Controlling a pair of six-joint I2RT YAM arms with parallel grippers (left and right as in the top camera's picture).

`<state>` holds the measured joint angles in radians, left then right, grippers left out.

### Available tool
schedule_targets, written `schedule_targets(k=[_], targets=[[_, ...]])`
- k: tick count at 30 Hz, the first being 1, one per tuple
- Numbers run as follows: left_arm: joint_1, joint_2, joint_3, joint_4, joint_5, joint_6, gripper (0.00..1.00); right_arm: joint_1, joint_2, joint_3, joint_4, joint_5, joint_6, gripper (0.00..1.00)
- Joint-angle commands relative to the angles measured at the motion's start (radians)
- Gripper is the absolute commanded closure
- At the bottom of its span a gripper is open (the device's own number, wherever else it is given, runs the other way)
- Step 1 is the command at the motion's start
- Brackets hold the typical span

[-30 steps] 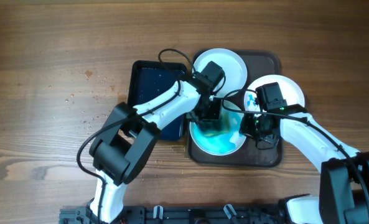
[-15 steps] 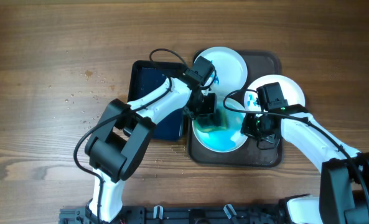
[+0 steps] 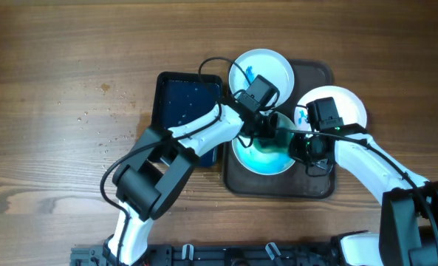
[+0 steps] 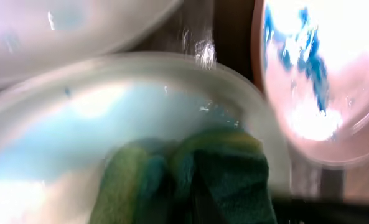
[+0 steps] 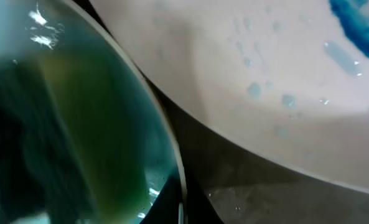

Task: Clean dirty plates on tray and stack at the side
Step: 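Scrub the plate with the sponge while right gripper holds the rim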

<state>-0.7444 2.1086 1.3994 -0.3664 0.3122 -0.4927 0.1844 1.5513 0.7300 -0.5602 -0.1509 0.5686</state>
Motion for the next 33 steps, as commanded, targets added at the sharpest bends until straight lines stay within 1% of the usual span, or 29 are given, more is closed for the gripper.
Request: schedule_targets(k=[1, 2, 5, 7, 9, 13, 17, 19, 20, 21, 22, 25, 27, 28, 31, 33], targets=[[0.019, 0.033, 0.0, 0.061, -0.315, -0.009, 0.96, 0.005, 0.036, -0.017, -0.013, 0.046, 0.007, 0.96], [0.025, 0.033, 0.0, 0.06, -0.38, -0.001, 0.96, 0.005, 0.036, -0.017, -0.014, 0.046, 0.006, 0.96], [0.045, 0.033, 0.0, 0.058, -0.523, 0.076, 0.96, 0.006, 0.036, -0.017, -0.018, 0.046, 0.003, 0.96], [0.056, 0.033, 0.0, 0.051, -0.58, 0.111, 0.96, 0.006, 0.036, -0.017, -0.018, 0.046, 0.003, 0.96], [0.068, 0.032, 0.0, 0.011, -0.641, 0.123, 0.96, 0.006, 0.036, -0.017, -0.018, 0.046, 0.003, 0.95], [0.076, 0.032, 0.0, -0.117, -0.732, 0.123, 0.96, 0.006, 0.036, -0.017, -0.019, 0.046, 0.004, 0.96], [0.076, 0.029, 0.0, -0.243, -0.755, 0.123, 0.96, 0.006, 0.036, -0.017, -0.021, 0.046, 0.012, 0.96], [0.076, 0.027, 0.0, -0.319, -0.748, 0.122, 0.96, 0.006, 0.036, -0.017, -0.021, 0.047, 0.038, 0.96], [0.076, 0.027, 0.0, -0.347, -0.727, 0.123, 0.96, 0.006, 0.036, -0.017, -0.021, 0.047, 0.045, 0.96], [0.076, 0.024, 0.0, -0.379, -0.673, 0.131, 0.96, 0.006, 0.036, -0.017, -0.02, 0.047, 0.066, 0.96], [0.076, 0.023, 0.0, -0.396, -0.607, 0.165, 0.96, 0.006, 0.036, -0.017, -0.019, 0.047, 0.072, 0.96], [0.076, 0.012, 0.0, -0.433, -0.327, 0.294, 0.96, 0.006, 0.036, -0.017, -0.008, 0.047, 0.09, 0.96], [0.076, 0.005, 0.0, -0.445, -0.142, 0.343, 0.96, 0.006, 0.036, -0.017, -0.007, 0.047, 0.106, 0.96], [0.076, 0.003, 0.0, -0.449, -0.036, 0.359, 0.96, 0.006, 0.036, -0.017, -0.007, 0.047, 0.116, 0.96], [0.074, 0.0, 0.0, -0.438, 0.27, 0.358, 0.96, 0.006, 0.036, -0.017, -0.004, 0.047, 0.124, 0.96], [0.061, 0.001, 0.0, -0.421, 0.356, 0.349, 0.96, 0.006, 0.036, -0.017, -0.002, 0.047, 0.124, 0.96]])
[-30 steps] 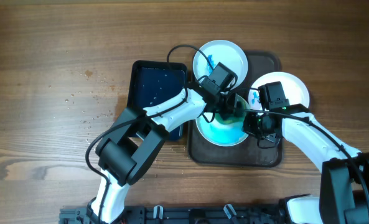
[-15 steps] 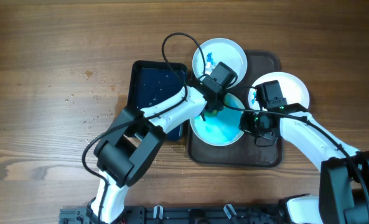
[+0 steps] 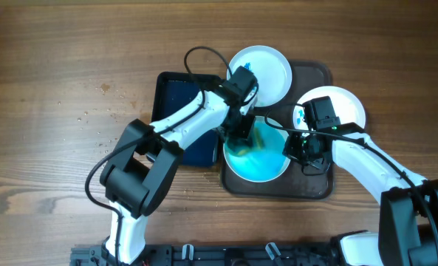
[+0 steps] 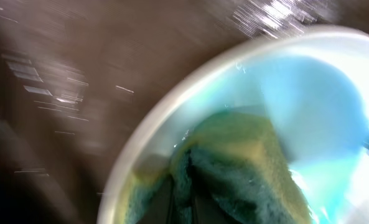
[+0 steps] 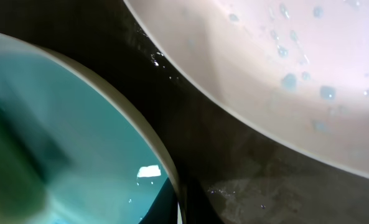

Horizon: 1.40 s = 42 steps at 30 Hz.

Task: Clean dirty plates on tray and stack at the side
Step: 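Scrub the plate with the sponge while right gripper holds the rim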

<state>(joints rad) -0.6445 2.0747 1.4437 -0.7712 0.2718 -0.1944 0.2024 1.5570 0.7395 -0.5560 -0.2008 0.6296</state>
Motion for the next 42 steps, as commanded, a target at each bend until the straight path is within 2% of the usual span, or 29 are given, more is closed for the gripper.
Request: schedule_targets(k=[1, 4, 8, 11, 13, 19, 24, 29, 36, 42], targets=[[-0.049, 0.035, -0.045, -0.004, 0.401, 0.037, 0.96, -0.012, 0.031, -0.026, -0.005, 0.097, 0.063, 0.96], [-0.104, 0.037, -0.045, 0.048, 0.346, 0.028, 0.96, -0.012, 0.031, -0.026, -0.005, 0.097, 0.062, 0.96], [-0.17, 0.037, -0.045, 0.062, 0.262, -0.061, 0.96, -0.012, 0.031, -0.026, -0.006, 0.097, 0.061, 0.96], [-0.166, 0.037, -0.045, 0.042, 0.245, -0.074, 0.96, -0.012, 0.031, -0.026, -0.006, 0.097, 0.062, 0.95], [-0.148, 0.037, -0.045, 0.006, 0.151, -0.13, 0.96, -0.012, 0.031, -0.026, -0.006, 0.097, 0.062, 0.96], [-0.048, 0.036, -0.045, -0.121, -0.306, -0.292, 0.96, -0.012, 0.031, -0.026, -0.006, 0.097, 0.061, 0.96], [0.012, 0.018, -0.045, -0.154, -0.481, -0.312, 0.96, -0.012, 0.031, -0.026, -0.006, 0.097, 0.061, 0.96], [0.021, -0.016, -0.045, -0.067, -0.417, -0.311, 0.96, -0.012, 0.031, -0.026, -0.006, 0.097, 0.058, 0.96], [0.016, -0.018, -0.045, 0.133, -0.142, -0.311, 0.96, -0.012, 0.031, -0.026, -0.006, 0.096, -0.007, 0.96], [-0.017, -0.017, -0.045, 0.263, -0.105, -0.311, 0.96, -0.011, 0.031, -0.026, -0.005, 0.08, -0.081, 0.96]])
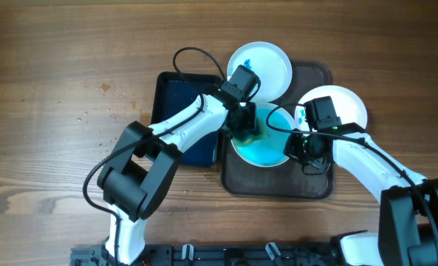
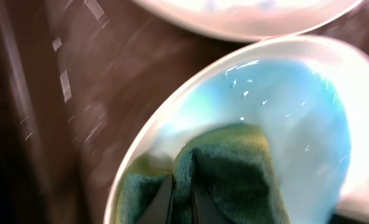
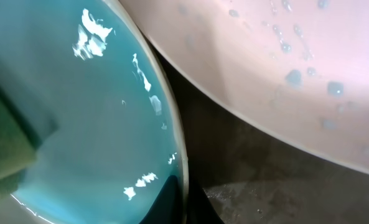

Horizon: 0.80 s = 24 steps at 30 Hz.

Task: Clean dirty plates on tray and stack at the side
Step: 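Scrub the plate with the sponge while right gripper holds the rim, then return the sponge to the black tray and release it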

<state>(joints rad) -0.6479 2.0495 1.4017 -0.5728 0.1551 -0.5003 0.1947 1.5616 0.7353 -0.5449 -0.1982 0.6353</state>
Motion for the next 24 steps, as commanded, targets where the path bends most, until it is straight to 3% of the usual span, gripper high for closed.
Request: schedule_targets(k=[1, 11, 16, 24], targets=[[-0.023, 0.011, -0.003, 0.087, 0.012, -0.005, 0.96, -0.004, 0.026, -0.022, -0.017, 0.078, -0.087, 0.96], [-0.121, 0.08, -0.003, 0.232, 0.063, -0.014, 0.96, -0.004, 0.026, -0.022, -0.013, 0.067, -0.112, 0.96], [-0.111, 0.076, -0.002, 0.167, 0.146, -0.006, 0.96, -0.004, 0.026, -0.023, -0.014, 0.067, -0.112, 0.96], [0.011, -0.109, -0.002, -0.018, -0.049, 0.026, 0.96, -0.004, 0.026, -0.022, -0.014, 0.068, -0.111, 0.96]])
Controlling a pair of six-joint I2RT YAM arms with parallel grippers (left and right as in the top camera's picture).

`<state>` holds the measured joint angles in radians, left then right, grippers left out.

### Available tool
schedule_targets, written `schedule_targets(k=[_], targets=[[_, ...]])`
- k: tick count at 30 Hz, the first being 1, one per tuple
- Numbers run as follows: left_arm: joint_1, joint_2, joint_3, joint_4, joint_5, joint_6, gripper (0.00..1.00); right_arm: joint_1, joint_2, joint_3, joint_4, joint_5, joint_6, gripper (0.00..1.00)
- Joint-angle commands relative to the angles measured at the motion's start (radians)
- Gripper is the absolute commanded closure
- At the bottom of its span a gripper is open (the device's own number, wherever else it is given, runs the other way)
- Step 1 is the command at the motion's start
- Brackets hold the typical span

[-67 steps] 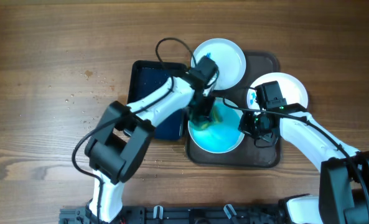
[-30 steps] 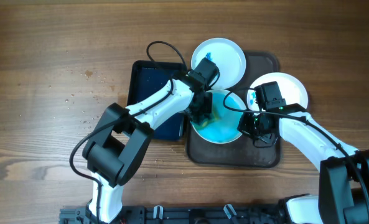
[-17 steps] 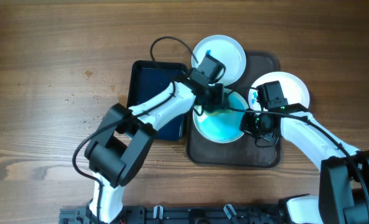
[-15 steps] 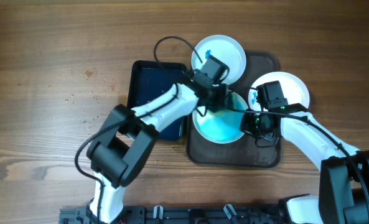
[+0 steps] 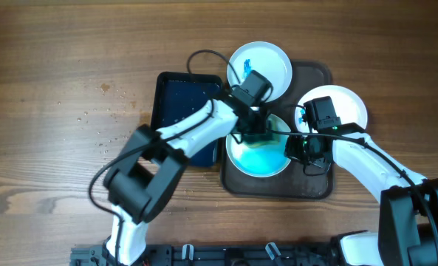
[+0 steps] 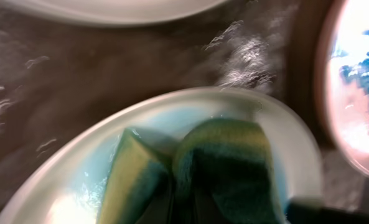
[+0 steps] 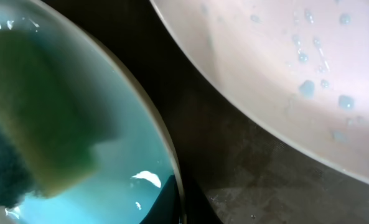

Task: Clean dirty plates on tray and stack at the side
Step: 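Return the sponge to the black tray and release it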

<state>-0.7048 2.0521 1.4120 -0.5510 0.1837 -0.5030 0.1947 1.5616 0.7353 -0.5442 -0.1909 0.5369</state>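
A plate point(image 5: 259, 157) smeared with blue liquid lies on the brown tray point(image 5: 315, 185). My left gripper point(image 5: 252, 130) is shut on a green and yellow sponge point(image 6: 224, 158), pressed on the plate's far part. My right gripper point(image 5: 298, 146) is shut on the plate's right rim point(image 7: 167, 149), one finger inside and one outside. The sponge point(image 7: 41, 124) also shows in the right wrist view. A white plate point(image 5: 260, 66) with blue marks sits at the tray's back. Another white plate point(image 5: 335, 108), wet with blue drops, rests on the tray's right edge.
A dark blue rectangular basin point(image 5: 183, 118) stands directly left of the tray, under my left arm. Water drops dot the wooden table point(image 5: 93, 118) farther left. My left arm's cable loops over the basin's back edge.
The sponge in my left gripper has moved from the blue plate's left edge toward its upper middle, nearer my right gripper. The right gripper still pinches the rim.
The sponge first sat on the plate's right half, close to my right gripper. Then it was at the plate's upper left edge, and it stayed on the left side. Now it is back toward the middle. My right gripper held the rim at every moment.
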Motion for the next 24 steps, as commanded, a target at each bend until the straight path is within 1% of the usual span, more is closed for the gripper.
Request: schedule_targets(k=[1, 5, 8, 13, 15, 20, 22, 23, 24], targets=[[0.091, -0.15, -0.013, -0.055, -0.079, 0.033, 0.96, -0.004, 0.026, -0.023, -0.015, 0.06, -0.013, 0.96], [0.188, -0.266, -0.013, -0.109, -0.077, 0.042, 0.96, -0.004, 0.026, -0.023, -0.014, 0.06, -0.013, 0.96], [0.243, -0.297, -0.013, -0.153, -0.082, 0.075, 0.96, -0.004, 0.026, -0.023, -0.014, 0.06, -0.013, 0.96], [0.316, -0.28, -0.038, -0.238, -0.153, 0.133, 0.96, -0.004, 0.026, -0.022, -0.014, 0.061, -0.013, 0.96], [0.328, -0.262, -0.074, -0.233, -0.155, 0.159, 0.96, -0.004, 0.026, -0.022, -0.013, 0.06, -0.014, 0.96], [0.329, -0.193, -0.143, -0.192, -0.233, 0.159, 0.96, -0.004, 0.026, -0.022, -0.013, 0.06, -0.013, 0.96], [0.333, -0.17, -0.152, -0.18, -0.238, 0.159, 0.96, -0.004, 0.026, -0.022, -0.014, 0.06, -0.013, 0.96], [0.335, -0.161, -0.152, -0.175, -0.235, 0.159, 0.96, -0.004, 0.026, -0.022, -0.014, 0.06, -0.013, 0.96], [0.337, -0.157, -0.152, -0.17, -0.227, 0.159, 0.86, -0.004, 0.026, -0.022, -0.014, 0.06, -0.013, 0.96]])
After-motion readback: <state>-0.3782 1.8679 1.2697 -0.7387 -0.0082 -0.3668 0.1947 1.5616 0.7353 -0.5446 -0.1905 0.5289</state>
